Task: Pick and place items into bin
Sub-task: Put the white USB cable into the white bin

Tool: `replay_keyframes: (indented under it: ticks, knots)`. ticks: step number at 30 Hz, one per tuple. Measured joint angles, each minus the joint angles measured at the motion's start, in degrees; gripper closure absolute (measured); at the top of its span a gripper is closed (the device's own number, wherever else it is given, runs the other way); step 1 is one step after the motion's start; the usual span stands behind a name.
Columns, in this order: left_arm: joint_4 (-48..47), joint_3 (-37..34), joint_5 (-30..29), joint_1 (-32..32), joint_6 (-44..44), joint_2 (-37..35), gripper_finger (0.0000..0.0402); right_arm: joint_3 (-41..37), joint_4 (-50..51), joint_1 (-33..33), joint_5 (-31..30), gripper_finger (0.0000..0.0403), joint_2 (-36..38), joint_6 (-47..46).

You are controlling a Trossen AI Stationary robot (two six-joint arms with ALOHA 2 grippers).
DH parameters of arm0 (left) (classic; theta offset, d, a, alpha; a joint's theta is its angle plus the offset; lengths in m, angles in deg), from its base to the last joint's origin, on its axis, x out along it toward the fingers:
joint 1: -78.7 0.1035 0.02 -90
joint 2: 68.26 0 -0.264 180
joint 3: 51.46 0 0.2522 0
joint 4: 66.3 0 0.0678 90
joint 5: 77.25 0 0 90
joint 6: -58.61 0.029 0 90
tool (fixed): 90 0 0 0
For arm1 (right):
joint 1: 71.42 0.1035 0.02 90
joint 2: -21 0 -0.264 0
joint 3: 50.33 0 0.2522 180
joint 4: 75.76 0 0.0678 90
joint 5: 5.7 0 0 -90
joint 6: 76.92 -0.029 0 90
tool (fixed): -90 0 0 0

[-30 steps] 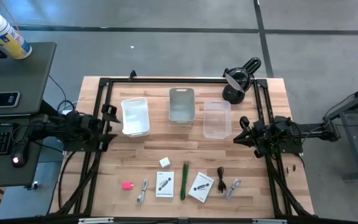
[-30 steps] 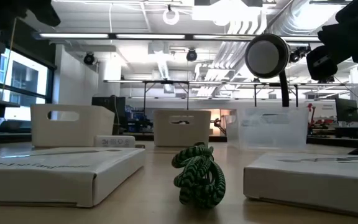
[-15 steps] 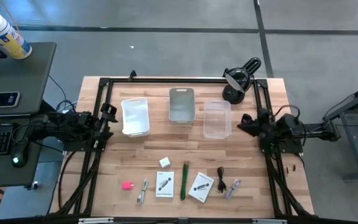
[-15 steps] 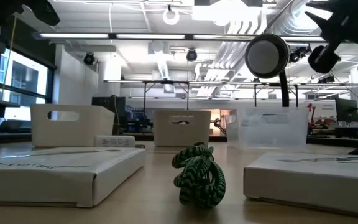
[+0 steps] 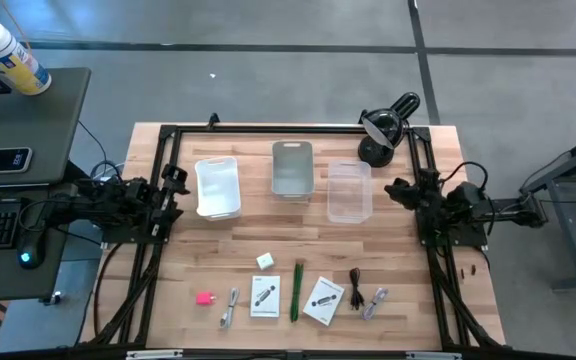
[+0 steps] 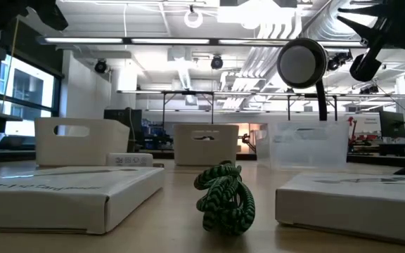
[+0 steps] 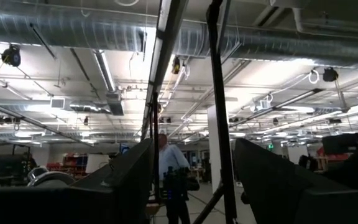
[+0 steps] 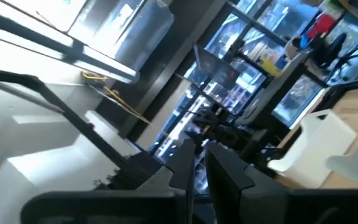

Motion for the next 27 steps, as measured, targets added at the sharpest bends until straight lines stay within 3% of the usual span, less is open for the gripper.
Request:
replay_keyframes:
  ticks: [4,8,13,19,24,27]
  knots:
    - [-0.73,0.00,1.94,0.00,-2.80,0.11,0.0186,-0.02,-0.55,-0.01,0.73,0.0370,0.00,-2.49]
    - [-1.40,0.00,2.42,0.00,-7.18,1.66,0.0186,0.01,-5.88,0.48,7.26,0.0371,-0.30,-3.04]
    - [2.57,0.00,1.72,-0.15,-9.38,6.61,0.0186,3.83,-13.61,3.84,8.29,0.0372,-3.83,9.24]
    - [13.67,0.54,-3.48,-4.64,-6.87,16.88,0.0186,10.83,-12.88,6.43,8.31,0.0371,-10.06,20.28]
    - [14.36,5.40,-8.06,-7.75,-5.83,25.49,0.0186,15.82,-11.18,6.88,8.99,0.0373,-16.03,21.37]
    - [14.22,8.87,-13.36,-7.89,-0.63,30.96,0.0186,19.32,-8.45,6.90,10.23,0.0372,-19.41,21.72]
